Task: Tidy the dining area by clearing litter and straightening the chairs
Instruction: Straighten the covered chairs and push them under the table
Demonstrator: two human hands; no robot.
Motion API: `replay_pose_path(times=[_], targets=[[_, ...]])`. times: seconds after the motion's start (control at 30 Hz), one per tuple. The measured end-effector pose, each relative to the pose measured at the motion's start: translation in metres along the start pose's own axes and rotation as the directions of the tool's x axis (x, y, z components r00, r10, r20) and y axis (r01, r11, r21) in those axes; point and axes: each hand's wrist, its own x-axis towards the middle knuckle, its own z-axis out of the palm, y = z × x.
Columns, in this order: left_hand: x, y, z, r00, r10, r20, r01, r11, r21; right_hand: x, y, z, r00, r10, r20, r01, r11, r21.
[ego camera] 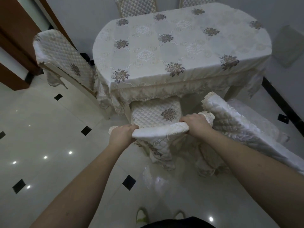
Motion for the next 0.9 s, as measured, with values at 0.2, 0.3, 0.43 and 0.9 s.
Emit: replay_pose_path(times=[0.2,0.3,0.43,0.9], targets=[[0.03,-0.01,0.003,1.0,-0.03,0.008,0.03,1.0,-0.001,0.03,0.008,-0.005,1.0,0.013,0.005,-0.013,1.0,-0.027],[0.047,-0.021,0.002,0.995,-0.066,0.08,0.07,0.996,-0.051,0.044,0.006,-0.009,1.0,0.026,0.001,-0.026,0.999,-0.027],[0.062,-0.035,0.003,0.991,-0.073,0.109,0.08,0.995,-0.061,0.06,0.002,-0.012,1.0,0.027,0.013,-0.027,0.999,-0.021],[0.092,-0.041,0.001,0.989,-0.061,0.132,0.067,0.997,-0.041,0.09,0.014,-0.03,0.996,0.005,0.094,0.002,0.998,-0.068]])
